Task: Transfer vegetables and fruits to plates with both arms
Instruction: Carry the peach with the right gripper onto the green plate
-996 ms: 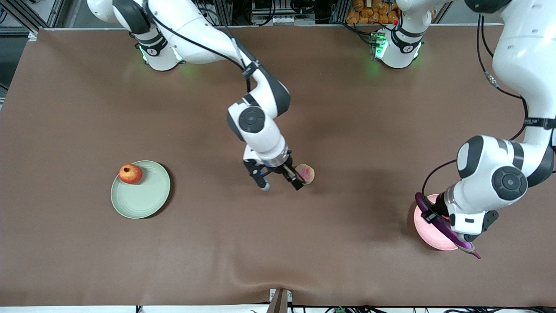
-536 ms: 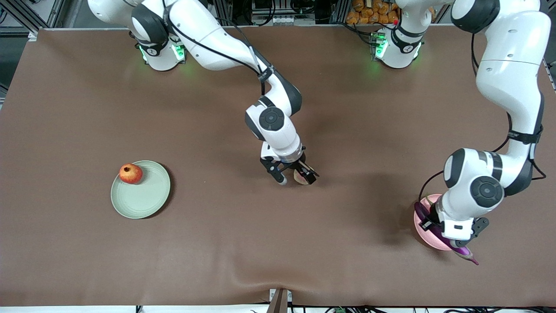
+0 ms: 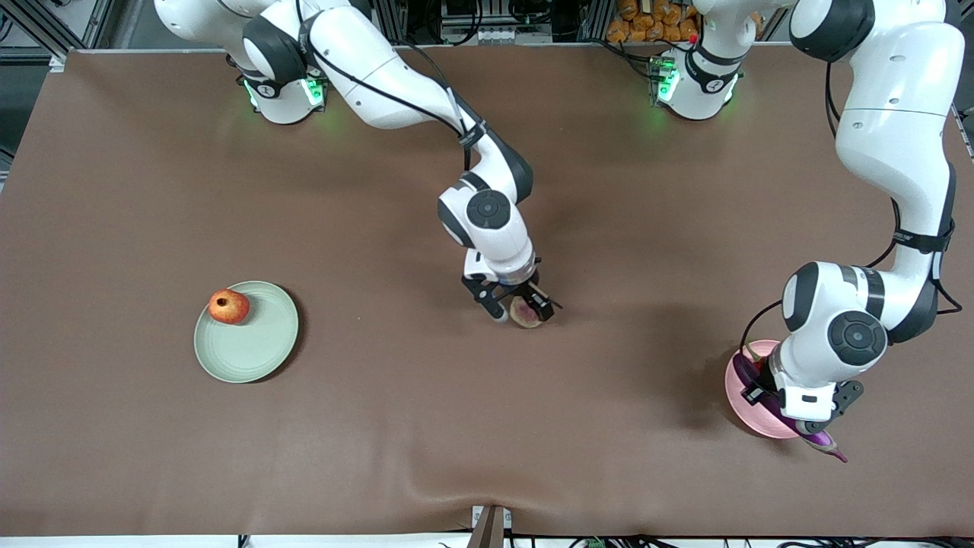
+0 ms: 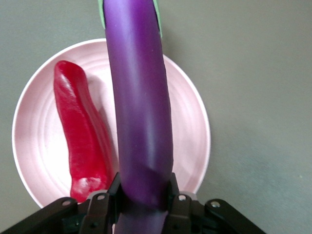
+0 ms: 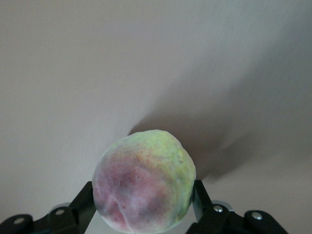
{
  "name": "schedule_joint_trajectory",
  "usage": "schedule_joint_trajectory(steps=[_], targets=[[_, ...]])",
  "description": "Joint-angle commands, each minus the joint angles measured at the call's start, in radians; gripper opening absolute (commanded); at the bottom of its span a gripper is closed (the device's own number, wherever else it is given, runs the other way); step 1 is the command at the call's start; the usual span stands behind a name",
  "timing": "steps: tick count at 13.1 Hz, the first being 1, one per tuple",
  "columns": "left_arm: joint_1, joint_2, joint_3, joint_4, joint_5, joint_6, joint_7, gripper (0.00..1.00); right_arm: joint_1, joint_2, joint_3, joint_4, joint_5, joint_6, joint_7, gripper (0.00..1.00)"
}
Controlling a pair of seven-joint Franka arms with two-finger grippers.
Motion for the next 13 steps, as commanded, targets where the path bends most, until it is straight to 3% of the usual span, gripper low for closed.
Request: schedule_joint_trajectory(steps=[1, 3, 7, 13], targets=[[0.009, 0.013, 0.000, 0.015, -0.039, -0.001, -0.008, 0.55, -0.103, -0.102, 0.021, 0.004, -0.012, -0.241, -0.112, 0.00], [0.015, 0.008, -0.002, 0.011, -0.041, -0.001, -0.009, 1.00, -0.189, -0.178, 0.036, 0.004, 0.008, -0.405, -0.211, 0.00], [0.018, -0.005, 0.000, 0.011, -0.041, -0.006, -0.011, 1.00, -0.365, -0.290, 0.030, -0.021, 0.029, -0.620, -0.499, 0.00], [0.016, -0.042, -0.002, 0.014, -0.033, -0.033, -0.002, 1.00, -0.600, -0.360, 0.023, -0.163, 0.019, -0.638, -0.907, 0.00]])
